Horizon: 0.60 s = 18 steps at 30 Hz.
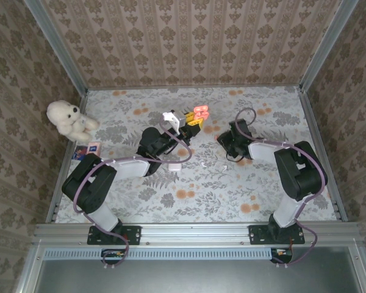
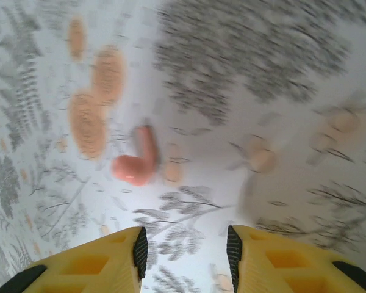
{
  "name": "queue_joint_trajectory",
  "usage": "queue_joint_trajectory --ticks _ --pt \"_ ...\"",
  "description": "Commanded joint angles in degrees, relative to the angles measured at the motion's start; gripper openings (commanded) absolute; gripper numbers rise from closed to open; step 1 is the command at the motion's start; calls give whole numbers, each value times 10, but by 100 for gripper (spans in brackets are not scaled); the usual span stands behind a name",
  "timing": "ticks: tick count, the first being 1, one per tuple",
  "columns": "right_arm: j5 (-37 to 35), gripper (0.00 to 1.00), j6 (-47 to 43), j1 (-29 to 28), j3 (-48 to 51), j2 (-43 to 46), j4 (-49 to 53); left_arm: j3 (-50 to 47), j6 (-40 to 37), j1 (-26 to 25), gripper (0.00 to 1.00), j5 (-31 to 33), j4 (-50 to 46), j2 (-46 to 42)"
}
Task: Insert wireless bluetooth earbuds into charging case
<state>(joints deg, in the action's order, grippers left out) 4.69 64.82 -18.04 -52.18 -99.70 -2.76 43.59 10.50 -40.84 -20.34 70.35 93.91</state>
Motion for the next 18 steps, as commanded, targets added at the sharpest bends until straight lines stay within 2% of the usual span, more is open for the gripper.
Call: queue_joint_trajectory --ticks 1,5,10,18 --pt "-14 44 -116 -1 -81 -5 98 3 6 -2 0 -4 25 0" --pt "-11 46 -162 1 -158 -59 140 3 7 -2 0 -4 25 0" --pt "0 47 -176 2 -227 -124 156 1 7 -2 0 -5 24 -2" --pt "17 46 -173 3 -277 -184 171 -1 7 -2 0 -3 24 -5"
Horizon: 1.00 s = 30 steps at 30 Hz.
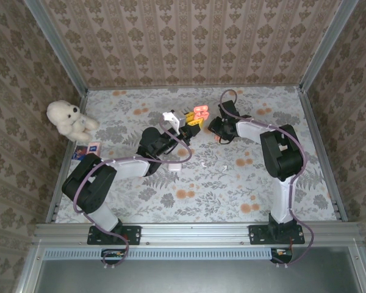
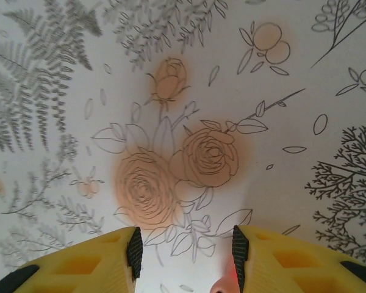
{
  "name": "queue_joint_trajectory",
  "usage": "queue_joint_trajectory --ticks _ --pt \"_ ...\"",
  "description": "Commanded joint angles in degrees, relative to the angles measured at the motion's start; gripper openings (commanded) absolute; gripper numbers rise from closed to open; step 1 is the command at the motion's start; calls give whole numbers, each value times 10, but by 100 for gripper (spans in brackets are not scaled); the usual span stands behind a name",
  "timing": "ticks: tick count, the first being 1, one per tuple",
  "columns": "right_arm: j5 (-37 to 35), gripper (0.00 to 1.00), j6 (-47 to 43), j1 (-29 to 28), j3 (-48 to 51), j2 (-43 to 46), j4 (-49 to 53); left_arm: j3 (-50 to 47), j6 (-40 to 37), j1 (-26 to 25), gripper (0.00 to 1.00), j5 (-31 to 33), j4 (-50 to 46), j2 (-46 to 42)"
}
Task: Insert wireless bluetooth earbuds into charging case
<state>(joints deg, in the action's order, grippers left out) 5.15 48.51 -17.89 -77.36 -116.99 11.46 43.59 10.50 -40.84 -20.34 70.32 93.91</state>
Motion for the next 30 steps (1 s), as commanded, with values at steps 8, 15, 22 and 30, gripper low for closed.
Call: queue_joint_trajectory --ticks 8,15,22,30 --pt "27 45 1 2 2 -2 29 -4 4 -2 0 0 25 -8" --pt "34 44 10 -3 45 32 40 -2 7 -2 0 -1 28 -5" --pt "43 42 38 -18 99 70 33 -1 8 -3 0 -1 28 -2" --pt "26 43 71 -60 172 171 7 0 8 -3 0 1 28 0"
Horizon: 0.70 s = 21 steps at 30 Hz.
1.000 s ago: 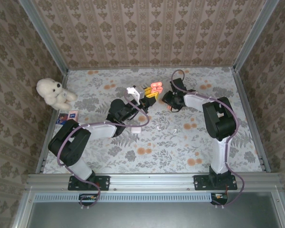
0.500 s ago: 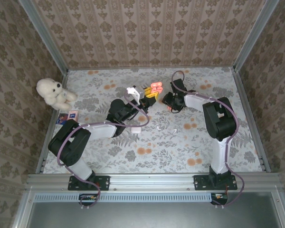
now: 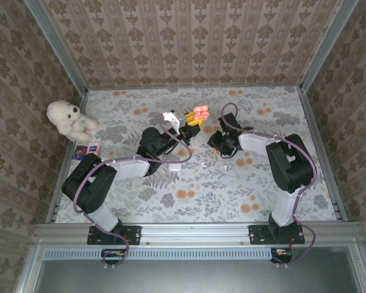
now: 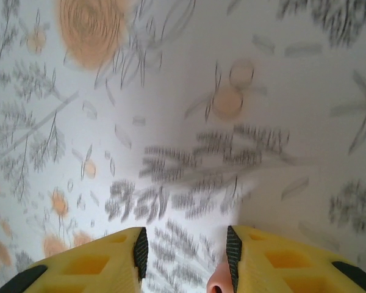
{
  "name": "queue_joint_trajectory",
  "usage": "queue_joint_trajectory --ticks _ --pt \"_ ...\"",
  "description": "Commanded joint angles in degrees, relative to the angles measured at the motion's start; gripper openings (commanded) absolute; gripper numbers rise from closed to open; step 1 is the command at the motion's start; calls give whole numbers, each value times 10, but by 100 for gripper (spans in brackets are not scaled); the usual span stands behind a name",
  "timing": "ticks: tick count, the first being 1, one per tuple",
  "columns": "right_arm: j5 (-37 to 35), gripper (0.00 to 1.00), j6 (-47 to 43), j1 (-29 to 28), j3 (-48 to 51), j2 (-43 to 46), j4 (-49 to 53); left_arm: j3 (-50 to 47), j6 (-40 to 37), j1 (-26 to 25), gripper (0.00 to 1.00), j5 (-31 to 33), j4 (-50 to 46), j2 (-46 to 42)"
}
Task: Insert wireless bluetooth earbuds into charging case
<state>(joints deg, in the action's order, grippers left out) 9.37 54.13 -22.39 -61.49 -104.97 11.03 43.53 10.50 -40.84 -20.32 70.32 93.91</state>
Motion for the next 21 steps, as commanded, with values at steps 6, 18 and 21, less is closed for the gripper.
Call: queue_joint_trajectory --ticks 6,18,21 --pt "-60 44 -87 -15 -12 83 63 4 9 -4 0 -1 28 3" --pt "-31 44 -474 -21 -98 51 173 7 10 -5 0 -3 28 2" --pt "-38 42 -496 -20 -119 28 194 8 11 -5 0 -3 28 0"
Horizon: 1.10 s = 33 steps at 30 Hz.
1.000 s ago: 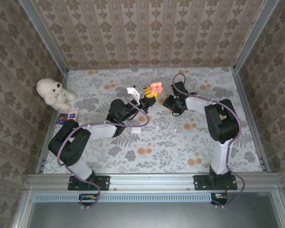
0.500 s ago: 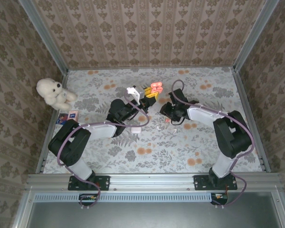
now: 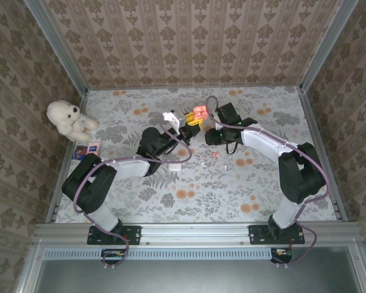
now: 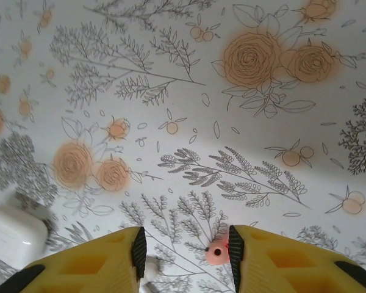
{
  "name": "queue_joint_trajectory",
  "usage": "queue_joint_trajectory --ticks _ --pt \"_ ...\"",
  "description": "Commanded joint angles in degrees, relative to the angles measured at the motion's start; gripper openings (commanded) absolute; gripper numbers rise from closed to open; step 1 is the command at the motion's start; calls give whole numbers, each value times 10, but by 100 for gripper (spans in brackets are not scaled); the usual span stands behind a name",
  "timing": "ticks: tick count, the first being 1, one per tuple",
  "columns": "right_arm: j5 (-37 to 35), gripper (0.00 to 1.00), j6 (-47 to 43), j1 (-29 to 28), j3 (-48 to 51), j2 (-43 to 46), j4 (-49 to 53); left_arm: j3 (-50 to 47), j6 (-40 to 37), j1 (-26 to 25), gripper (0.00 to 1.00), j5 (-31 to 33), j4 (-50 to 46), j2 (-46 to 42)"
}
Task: Insert wireless bluetooth earbuds into charging case
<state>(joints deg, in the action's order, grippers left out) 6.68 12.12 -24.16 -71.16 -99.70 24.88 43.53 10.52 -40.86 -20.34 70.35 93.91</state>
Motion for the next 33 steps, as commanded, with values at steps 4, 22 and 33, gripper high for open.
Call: queue_joint_trajectory --ticks 4,22,33 --pt "0 39 -82 -5 -27 -50 68 7 8 -6 0 -2 28 -4" --pt "14 36 -88 -14 -19 -116 62 9 5 -4 0 2 24 -15" --pt "-1 35 -76 -17 -16 -127 70 10 6 -4 0 3 24 -13"
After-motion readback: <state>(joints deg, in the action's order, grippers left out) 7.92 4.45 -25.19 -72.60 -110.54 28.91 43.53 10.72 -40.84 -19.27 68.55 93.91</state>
